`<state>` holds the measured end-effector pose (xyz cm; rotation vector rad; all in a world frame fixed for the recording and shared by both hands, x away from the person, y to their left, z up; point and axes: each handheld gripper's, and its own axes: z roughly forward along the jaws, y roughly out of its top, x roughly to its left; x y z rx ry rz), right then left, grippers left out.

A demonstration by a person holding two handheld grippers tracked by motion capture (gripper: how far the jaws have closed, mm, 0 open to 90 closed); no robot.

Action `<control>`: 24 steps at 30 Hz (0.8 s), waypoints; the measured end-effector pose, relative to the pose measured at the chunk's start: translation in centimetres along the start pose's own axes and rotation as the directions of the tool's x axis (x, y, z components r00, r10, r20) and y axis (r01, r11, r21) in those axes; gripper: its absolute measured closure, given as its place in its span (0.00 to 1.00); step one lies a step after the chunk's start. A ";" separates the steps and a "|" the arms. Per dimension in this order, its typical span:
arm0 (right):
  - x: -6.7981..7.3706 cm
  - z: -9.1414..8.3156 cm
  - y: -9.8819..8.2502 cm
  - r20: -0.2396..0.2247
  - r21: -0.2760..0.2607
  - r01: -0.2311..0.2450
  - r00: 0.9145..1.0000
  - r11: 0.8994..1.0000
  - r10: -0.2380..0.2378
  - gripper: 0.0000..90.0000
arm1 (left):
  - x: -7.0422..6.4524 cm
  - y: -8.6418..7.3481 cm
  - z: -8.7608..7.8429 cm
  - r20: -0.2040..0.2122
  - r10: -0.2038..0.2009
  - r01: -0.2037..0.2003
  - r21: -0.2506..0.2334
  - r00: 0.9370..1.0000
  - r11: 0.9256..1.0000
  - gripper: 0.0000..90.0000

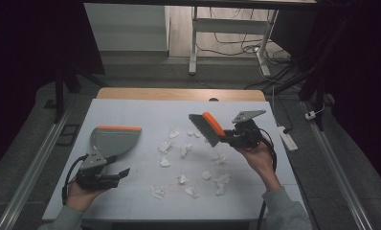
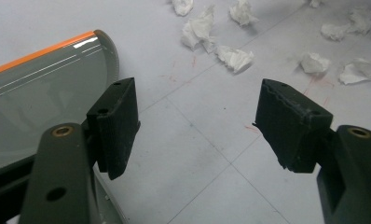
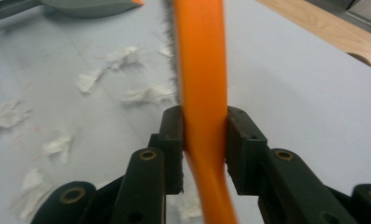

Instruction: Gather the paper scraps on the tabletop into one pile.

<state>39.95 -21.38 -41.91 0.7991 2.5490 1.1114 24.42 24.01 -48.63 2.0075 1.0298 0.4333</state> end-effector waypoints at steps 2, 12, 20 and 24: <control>-0.8 0.2 0.1 0.011 -0.003 -0.016 1.000 1.000 0.016 0.78 | 0.1 0.0 0.1 0.001 -0.003 0.003 0.001 1.000 1.000 0.34; -4.4 3.5 1.9 0.071 0.117 -0.060 0.996 0.991 0.052 0.78 | 0.4 -0.1 0.5 0.013 -0.002 0.002 0.009 1.000 1.000 0.34; -6.8 5.6 2.6 0.159 0.312 -0.065 0.987 0.948 0.015 0.79 | 0.4 -0.3 0.3 0.018 -0.005 0.005 0.004 1.000 1.000 0.35; -6.4 6.7 3.1 0.147 0.368 -0.032 0.989 0.929 -0.024 0.79 | 0.5 -0.3 0.3 0.019 -0.005 0.005 0.004 1.000 1.000 0.35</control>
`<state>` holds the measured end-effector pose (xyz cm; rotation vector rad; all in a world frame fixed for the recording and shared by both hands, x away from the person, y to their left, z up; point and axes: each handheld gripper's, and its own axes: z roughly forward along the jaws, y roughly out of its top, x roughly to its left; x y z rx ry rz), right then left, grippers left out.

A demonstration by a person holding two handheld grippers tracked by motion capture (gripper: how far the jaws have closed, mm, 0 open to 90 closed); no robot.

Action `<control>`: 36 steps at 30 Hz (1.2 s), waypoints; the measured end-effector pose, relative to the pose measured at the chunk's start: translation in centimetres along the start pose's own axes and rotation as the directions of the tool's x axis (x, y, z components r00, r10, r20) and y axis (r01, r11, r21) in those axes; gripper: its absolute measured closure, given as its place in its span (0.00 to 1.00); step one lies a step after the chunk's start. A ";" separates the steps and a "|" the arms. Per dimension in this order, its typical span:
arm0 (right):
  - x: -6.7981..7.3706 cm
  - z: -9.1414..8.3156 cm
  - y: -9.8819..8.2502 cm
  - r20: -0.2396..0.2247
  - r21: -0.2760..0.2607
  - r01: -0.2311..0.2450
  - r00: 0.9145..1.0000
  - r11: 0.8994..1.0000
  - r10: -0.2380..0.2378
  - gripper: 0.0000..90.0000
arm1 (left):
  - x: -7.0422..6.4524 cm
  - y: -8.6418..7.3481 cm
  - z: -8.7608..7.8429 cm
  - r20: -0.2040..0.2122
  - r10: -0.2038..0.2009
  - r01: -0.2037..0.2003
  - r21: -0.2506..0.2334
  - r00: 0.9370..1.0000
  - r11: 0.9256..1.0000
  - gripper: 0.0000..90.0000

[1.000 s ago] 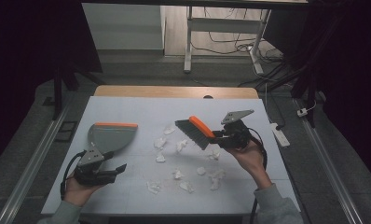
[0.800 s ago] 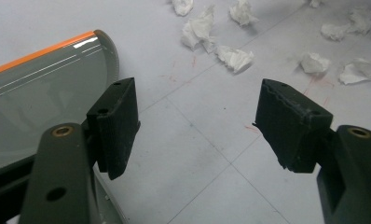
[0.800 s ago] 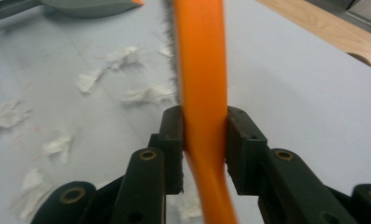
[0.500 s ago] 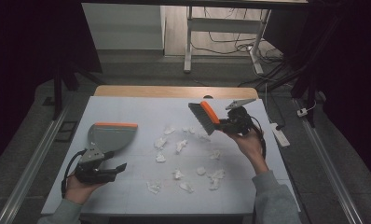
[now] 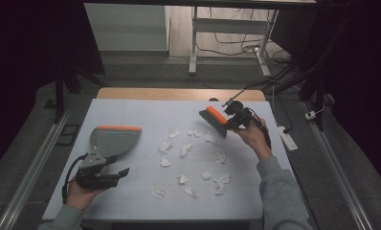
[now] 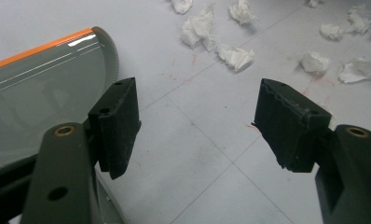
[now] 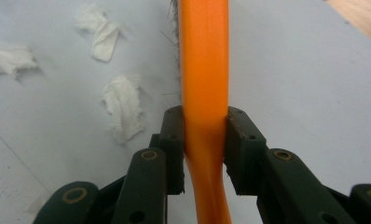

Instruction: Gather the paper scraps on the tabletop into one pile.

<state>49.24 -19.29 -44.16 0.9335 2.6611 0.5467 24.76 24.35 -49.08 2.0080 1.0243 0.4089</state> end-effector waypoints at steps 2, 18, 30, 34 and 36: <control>0.6 0.1 0.4 -0.004 0.010 0.031 1.000 0.999 -0.031 0.79 | 0.0 0.0 0.1 0.004 0.003 -0.003 0.001 1.000 1.000 0.36; 7.1 -2.1 -0.1 -0.173 -0.088 0.205 0.960 0.975 -0.218 0.79 | -0.1 0.1 0.3 0.010 0.008 -0.008 0.000 1.000 1.000 0.36; 3.2 0.5 3.9 -0.022 -0.055 0.133 0.991 0.990 -0.134 0.79 | 0.1 0.1 0.5 0.013 0.006 -0.006 0.005 1.000 1.000 0.36; 3.3 1.4 4.8 -0.016 -0.033 0.140 0.990 0.990 -0.140 0.79 | 0.1 0.1 0.5 0.016 0.006 -0.006 0.002 1.000 1.000 0.36; 3.5 1.5 5.0 -0.010 -0.027 0.149 0.989 0.988 -0.149 0.79 | 0.2 0.1 0.4 0.015 0.005 -0.005 0.000 1.000 1.000 0.36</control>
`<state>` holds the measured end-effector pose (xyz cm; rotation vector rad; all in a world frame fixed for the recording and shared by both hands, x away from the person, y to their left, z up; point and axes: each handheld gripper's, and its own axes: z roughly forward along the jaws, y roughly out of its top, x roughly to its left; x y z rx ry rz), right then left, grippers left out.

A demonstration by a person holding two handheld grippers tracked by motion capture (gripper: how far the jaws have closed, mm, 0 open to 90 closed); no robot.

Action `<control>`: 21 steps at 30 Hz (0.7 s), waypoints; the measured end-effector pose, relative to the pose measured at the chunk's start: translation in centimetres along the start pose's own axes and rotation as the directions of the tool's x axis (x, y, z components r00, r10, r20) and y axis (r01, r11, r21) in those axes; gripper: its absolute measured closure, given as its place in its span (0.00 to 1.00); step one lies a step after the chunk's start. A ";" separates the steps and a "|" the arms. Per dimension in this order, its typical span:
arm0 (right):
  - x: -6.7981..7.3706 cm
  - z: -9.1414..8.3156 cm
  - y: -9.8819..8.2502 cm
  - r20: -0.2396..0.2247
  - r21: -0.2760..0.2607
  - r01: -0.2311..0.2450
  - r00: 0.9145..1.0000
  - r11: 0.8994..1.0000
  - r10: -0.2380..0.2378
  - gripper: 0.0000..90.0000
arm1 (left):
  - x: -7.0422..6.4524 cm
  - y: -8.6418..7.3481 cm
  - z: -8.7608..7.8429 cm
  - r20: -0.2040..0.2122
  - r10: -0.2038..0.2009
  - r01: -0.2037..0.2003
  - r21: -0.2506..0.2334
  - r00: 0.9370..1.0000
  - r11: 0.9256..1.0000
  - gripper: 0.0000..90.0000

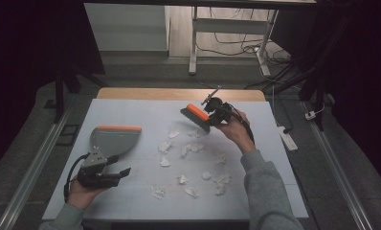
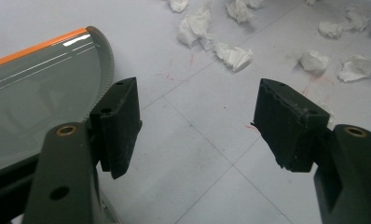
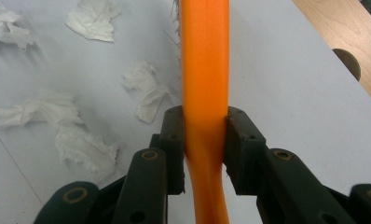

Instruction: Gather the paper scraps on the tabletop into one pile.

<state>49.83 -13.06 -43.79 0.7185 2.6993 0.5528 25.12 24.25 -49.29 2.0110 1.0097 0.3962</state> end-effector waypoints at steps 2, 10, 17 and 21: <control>0.1 0.1 0.1 0.002 0.008 0.009 1.000 1.000 -0.009 0.79 | 0.0 0.0 0.0 -0.001 -0.001 0.001 -0.001 1.000 1.000 0.36; 0.4 0.9 0.3 0.012 0.040 0.034 0.999 0.999 -0.035 0.79 | -0.1 0.1 0.2 0.001 0.009 -0.009 0.005 1.000 1.000 0.36; 1.9 0.7 0.4 -0.041 0.057 0.079 0.996 0.995 -0.077 0.79 | -0.1 0.1 0.2 0.005 0.005 -0.005 -0.001 1.000 1.000 0.36; 3.6 0.3 -0.1 -0.061 0.063 0.152 0.987 0.986 -0.148 0.79 | -0.1 0.1 0.0 0.004 0.006 -0.006 -0.007 1.000 1.000 0.36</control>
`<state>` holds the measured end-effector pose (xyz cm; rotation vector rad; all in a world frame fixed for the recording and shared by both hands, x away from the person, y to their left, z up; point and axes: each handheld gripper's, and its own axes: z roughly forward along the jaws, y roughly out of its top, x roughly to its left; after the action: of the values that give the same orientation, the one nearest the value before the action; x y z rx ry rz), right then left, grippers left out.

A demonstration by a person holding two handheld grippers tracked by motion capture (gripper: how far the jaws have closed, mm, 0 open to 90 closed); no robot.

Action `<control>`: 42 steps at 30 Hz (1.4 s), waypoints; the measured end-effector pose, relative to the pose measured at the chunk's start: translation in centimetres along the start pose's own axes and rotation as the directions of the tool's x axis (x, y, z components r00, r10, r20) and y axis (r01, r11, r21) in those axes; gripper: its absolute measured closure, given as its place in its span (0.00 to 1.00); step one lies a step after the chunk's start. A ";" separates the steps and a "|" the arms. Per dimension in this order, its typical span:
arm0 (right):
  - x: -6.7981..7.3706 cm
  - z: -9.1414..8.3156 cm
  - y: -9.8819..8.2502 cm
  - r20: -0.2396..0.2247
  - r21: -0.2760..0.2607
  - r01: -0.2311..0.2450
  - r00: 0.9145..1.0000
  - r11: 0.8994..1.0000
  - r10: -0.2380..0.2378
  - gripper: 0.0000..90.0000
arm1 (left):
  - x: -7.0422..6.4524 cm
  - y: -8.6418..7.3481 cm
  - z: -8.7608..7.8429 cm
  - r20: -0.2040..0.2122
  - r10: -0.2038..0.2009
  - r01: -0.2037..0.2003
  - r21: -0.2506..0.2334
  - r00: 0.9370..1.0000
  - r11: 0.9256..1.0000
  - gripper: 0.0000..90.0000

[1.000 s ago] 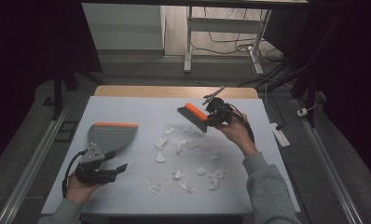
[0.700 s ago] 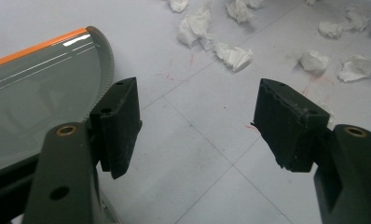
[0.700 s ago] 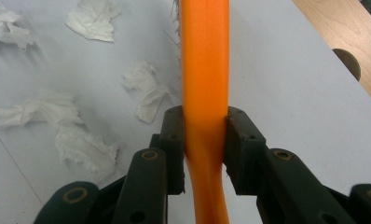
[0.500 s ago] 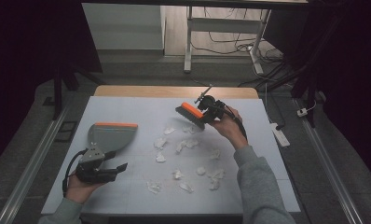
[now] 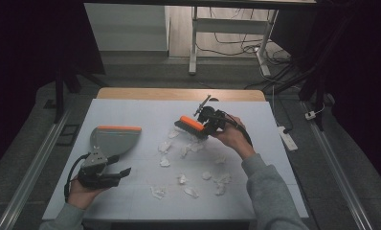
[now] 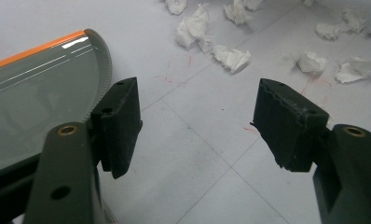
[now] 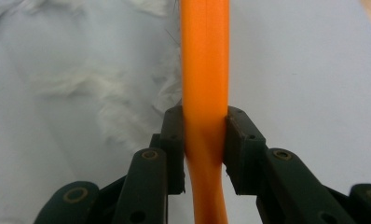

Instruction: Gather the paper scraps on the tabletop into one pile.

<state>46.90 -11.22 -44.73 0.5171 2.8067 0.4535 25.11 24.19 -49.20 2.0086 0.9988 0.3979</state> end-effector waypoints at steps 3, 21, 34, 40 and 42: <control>1.6 -0.6 -0.6 -0.036 -0.003 0.045 0.998 0.999 -0.045 0.79 | 0.1 0.0 0.0 -0.001 -0.006 0.006 -0.002 1.000 1.000 0.36; -0.1 -3.1 1.0 0.030 -0.136 -0.026 0.999 0.990 0.030 0.79 | 0.0 0.2 0.3 0.003 -0.005 0.005 0.004 1.000 1.000 0.36; -0.3 1.3 5.7 0.094 -0.022 0.081 0.993 0.996 -0.078 0.79 | 0.0 0.0 0.1 0.000 -0.015 0.015 -0.007 1.000 1.000 0.36; 0.4 2.4 6.7 0.062 0.020 0.126 0.990 0.992 -0.127 0.79 | -0.1 0.0 0.0 -0.001 -0.010 0.010 -0.007 1.000 1.000 0.36; 0.9 2.4 6.7 0.037 0.027 0.145 0.989 0.989 -0.146 0.79 | 0.0 0.0 0.0 0.000 -0.011 0.011 -0.004 1.000 1.000 0.36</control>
<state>48.85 -4.36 -44.85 0.3193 2.7911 0.3762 25.06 24.17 -49.22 1.9986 1.0076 0.3936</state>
